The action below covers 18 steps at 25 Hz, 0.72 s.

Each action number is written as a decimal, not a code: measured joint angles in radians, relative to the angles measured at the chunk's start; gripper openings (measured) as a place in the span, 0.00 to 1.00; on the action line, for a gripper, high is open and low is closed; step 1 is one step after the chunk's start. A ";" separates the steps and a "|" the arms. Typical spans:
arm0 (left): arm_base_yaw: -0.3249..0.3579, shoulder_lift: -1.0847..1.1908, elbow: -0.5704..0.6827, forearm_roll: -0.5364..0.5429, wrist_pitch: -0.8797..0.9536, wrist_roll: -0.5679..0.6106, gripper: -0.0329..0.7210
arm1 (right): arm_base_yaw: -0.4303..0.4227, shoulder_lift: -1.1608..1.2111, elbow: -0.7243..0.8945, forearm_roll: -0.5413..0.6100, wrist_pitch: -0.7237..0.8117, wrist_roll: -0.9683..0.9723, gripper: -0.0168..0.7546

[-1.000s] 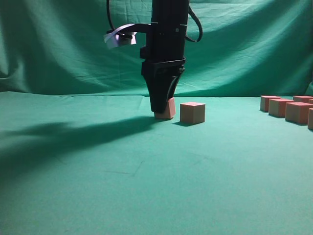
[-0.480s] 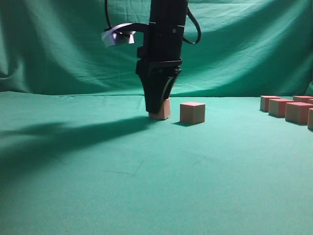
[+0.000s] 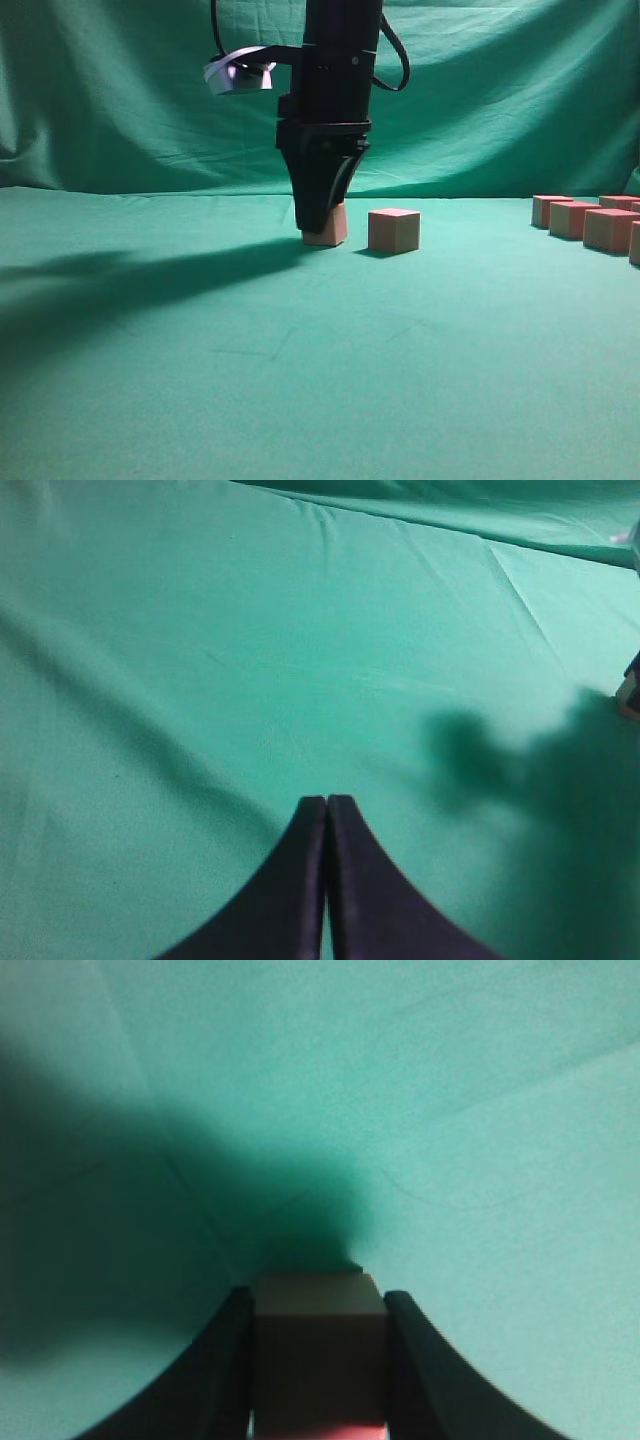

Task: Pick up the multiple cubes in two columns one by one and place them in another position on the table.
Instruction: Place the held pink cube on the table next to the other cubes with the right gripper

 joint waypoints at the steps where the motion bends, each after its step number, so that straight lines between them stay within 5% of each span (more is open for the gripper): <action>1: 0.000 0.000 0.000 0.000 0.000 0.000 0.04 | 0.000 0.000 -0.002 -0.002 0.002 -0.004 0.36; 18: 0.000 0.000 0.000 0.000 0.000 0.000 0.04 | 0.000 0.000 -0.004 -0.029 0.014 -0.029 0.36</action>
